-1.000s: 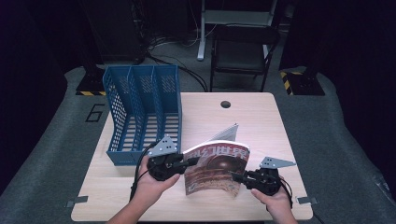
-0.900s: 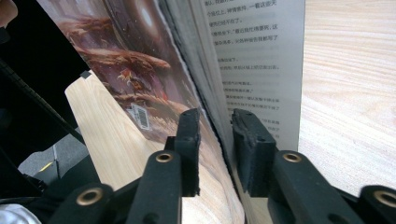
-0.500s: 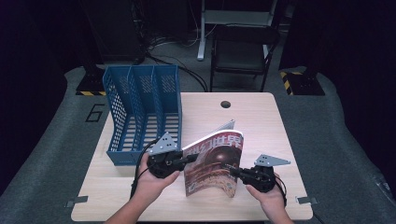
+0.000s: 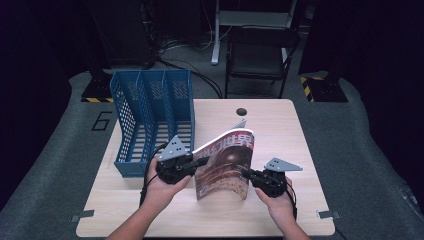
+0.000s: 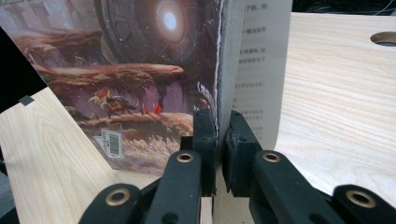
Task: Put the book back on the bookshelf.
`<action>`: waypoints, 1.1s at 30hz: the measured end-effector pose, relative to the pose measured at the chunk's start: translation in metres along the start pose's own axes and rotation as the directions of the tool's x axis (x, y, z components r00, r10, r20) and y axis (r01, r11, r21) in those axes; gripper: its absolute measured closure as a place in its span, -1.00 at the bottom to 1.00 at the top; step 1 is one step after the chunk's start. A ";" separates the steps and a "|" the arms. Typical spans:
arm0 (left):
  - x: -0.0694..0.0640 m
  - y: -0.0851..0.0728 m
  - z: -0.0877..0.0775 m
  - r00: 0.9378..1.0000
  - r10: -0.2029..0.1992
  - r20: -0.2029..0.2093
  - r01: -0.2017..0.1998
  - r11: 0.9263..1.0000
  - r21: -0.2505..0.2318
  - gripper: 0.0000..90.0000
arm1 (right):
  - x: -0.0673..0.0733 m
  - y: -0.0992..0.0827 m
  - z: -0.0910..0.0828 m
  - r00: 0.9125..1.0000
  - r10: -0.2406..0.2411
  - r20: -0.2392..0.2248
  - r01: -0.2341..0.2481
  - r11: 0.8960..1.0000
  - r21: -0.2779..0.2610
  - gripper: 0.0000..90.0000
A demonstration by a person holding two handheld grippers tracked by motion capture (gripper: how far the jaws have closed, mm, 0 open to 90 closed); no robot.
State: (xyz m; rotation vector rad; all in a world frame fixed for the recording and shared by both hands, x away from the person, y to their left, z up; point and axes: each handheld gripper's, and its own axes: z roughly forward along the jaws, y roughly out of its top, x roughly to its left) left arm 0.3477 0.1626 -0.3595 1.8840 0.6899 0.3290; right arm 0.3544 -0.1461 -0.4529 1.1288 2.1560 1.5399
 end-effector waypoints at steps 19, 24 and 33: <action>-0.009 0.007 -0.007 0.997 -0.022 0.070 0.019 0.999 0.045 0.58 | -0.002 -0.004 -0.013 0.996 0.081 -0.038 -0.080 0.996 0.031 0.25; -0.011 0.013 -0.008 0.997 -0.022 0.070 0.018 0.998 0.054 0.50 | 0.000 -0.001 -0.019 0.997 0.077 -0.033 -0.076 0.997 0.015 0.14; -0.014 0.026 -0.003 0.997 -0.003 0.080 -0.002 0.998 0.064 0.37 | -0.004 -0.001 -0.029 0.994 0.107 -0.036 -0.108 0.994 -0.012 0.10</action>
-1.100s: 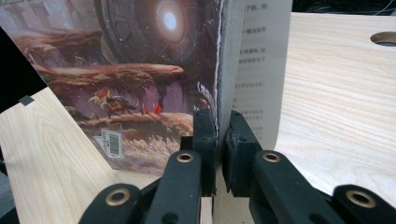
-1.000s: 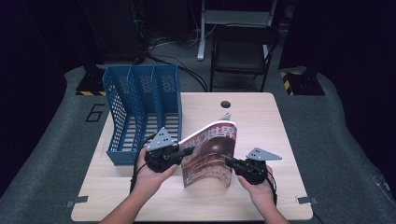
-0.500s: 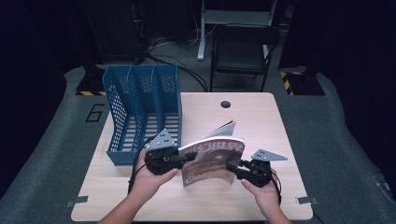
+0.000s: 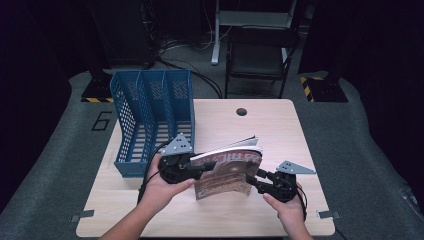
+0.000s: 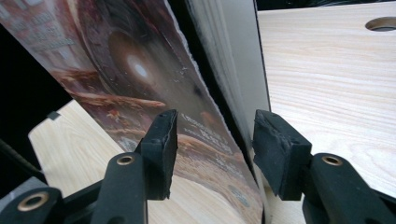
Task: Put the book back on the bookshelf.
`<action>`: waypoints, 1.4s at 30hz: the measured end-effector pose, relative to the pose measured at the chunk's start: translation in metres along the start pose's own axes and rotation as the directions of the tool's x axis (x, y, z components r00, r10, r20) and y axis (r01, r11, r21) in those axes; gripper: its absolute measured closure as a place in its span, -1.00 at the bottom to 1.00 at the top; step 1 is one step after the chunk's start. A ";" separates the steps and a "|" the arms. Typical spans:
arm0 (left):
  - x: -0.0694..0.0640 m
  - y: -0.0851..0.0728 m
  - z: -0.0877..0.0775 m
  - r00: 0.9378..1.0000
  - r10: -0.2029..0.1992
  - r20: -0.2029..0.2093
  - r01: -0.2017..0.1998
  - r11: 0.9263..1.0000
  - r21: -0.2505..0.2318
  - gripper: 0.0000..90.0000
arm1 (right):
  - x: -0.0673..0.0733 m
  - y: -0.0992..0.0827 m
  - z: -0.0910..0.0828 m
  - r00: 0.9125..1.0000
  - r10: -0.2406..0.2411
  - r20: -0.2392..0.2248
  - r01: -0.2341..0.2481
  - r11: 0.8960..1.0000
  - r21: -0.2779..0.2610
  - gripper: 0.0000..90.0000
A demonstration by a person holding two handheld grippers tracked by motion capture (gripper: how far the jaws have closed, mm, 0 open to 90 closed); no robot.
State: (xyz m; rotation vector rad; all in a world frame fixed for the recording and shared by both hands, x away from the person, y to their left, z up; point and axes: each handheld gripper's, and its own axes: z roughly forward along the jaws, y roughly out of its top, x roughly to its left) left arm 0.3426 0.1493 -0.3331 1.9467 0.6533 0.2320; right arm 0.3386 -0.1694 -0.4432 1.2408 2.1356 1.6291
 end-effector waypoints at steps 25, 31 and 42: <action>-0.002 0.023 0.021 1.000 0.005 -0.025 -0.002 0.994 0.112 0.52 | -0.003 -0.004 0.005 1.000 0.002 0.011 -0.002 1.000 0.000 0.10; -0.002 0.023 0.022 1.000 -0.021 -0.022 0.023 0.993 0.117 0.63 | -0.003 -0.004 0.006 1.000 0.004 0.010 -0.004 1.000 -0.003 0.10; -0.003 0.024 0.022 1.000 -0.003 -0.025 0.007 0.991 0.136 0.77 | -0.003 -0.005 0.007 1.000 0.009 0.005 -0.009 1.000 -0.001 0.10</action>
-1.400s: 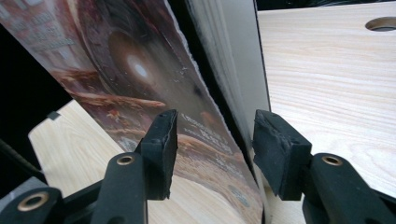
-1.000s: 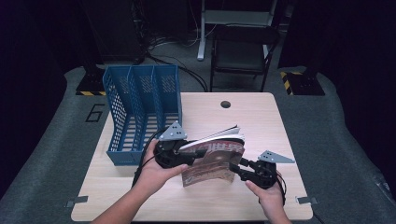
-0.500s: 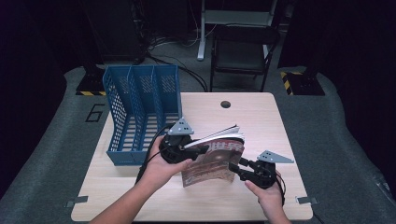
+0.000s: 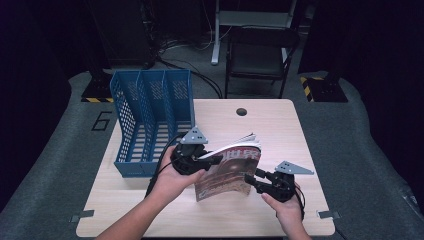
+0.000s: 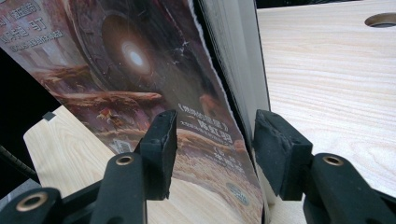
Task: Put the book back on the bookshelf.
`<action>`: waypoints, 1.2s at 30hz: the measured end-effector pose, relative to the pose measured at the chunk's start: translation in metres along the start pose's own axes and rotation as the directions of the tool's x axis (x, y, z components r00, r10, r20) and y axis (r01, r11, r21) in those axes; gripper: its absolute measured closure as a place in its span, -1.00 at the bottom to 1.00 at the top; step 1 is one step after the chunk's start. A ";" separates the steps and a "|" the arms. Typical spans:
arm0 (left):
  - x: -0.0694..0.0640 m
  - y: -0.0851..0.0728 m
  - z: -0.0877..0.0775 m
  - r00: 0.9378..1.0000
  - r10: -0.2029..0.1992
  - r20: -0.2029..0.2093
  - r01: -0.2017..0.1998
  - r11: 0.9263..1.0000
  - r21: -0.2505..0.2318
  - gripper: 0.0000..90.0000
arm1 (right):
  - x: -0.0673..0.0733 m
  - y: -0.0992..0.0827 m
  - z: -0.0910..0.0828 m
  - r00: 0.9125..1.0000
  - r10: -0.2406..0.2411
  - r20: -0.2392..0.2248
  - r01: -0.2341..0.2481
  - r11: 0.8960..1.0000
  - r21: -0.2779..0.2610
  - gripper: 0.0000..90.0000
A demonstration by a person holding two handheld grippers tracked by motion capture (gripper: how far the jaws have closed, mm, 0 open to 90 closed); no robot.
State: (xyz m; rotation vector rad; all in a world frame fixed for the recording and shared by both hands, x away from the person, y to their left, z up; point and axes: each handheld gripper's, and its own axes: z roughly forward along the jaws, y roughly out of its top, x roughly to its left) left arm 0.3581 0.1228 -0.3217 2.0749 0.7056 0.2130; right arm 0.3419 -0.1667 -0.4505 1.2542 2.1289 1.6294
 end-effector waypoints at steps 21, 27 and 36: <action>-0.001 0.003 0.000 1.000 0.012 0.015 -0.012 0.999 0.035 0.80 | -0.001 0.000 0.000 1.000 -0.004 0.001 0.004 1.000 0.001 0.09; 0.000 0.002 0.001 1.000 0.013 0.022 -0.014 0.998 0.064 0.77 | -0.001 -0.001 0.000 1.000 -0.004 0.001 0.004 1.000 0.003 0.09; 0.000 0.004 0.000 0.999 0.039 0.021 -0.041 0.995 0.094 0.79 | -0.001 -0.001 0.001 1.000 0.000 0.001 0.000 1.000 0.005 0.10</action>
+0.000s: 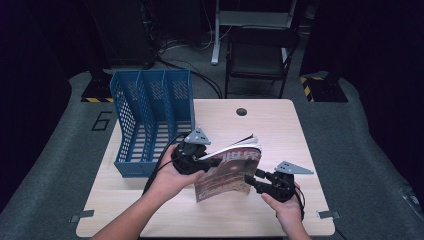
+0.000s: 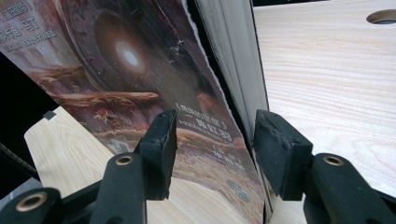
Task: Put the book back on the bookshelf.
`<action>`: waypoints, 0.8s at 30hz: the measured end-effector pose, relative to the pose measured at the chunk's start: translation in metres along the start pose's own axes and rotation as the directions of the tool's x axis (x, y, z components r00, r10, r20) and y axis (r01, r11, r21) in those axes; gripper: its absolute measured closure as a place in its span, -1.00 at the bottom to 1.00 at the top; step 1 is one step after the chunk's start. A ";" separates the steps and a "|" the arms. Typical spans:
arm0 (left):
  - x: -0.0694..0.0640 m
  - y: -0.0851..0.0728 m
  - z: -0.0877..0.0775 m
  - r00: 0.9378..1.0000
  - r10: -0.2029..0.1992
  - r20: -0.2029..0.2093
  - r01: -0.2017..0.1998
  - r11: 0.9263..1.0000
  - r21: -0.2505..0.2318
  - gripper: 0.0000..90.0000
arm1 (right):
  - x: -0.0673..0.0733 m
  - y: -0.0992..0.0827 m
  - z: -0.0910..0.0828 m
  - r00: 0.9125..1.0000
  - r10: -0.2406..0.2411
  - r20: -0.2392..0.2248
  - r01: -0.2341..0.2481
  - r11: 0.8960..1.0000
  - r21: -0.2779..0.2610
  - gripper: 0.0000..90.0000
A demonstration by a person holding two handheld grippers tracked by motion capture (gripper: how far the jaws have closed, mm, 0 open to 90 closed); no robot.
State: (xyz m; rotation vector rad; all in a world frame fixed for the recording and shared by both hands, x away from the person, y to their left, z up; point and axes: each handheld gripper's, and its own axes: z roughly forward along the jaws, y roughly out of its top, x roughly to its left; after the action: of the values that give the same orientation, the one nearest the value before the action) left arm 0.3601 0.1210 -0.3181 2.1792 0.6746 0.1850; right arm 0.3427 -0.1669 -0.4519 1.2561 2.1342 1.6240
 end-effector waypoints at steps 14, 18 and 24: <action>0.004 -0.005 -0.001 1.000 0.020 0.004 -0.020 0.997 0.069 0.77 | 0.000 0.000 0.001 1.000 -0.001 -0.001 0.001 1.000 0.006 0.10; 0.002 -0.003 -0.002 1.000 0.025 0.008 -0.025 0.998 0.065 0.76 | 0.000 0.000 0.002 1.000 -0.003 0.002 0.003 1.000 0.005 0.10; 0.001 -0.001 -0.002 0.999 0.039 0.002 -0.039 0.996 0.079 0.79 | -0.001 -0.001 0.001 1.000 -0.002 0.002 0.002 1.000 0.007 0.10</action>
State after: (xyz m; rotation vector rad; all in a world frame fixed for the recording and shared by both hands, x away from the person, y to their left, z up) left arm 0.3594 0.1235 -0.3176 2.2691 0.6491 0.1805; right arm 0.3436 -0.1665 -0.4533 1.2561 2.1411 1.6152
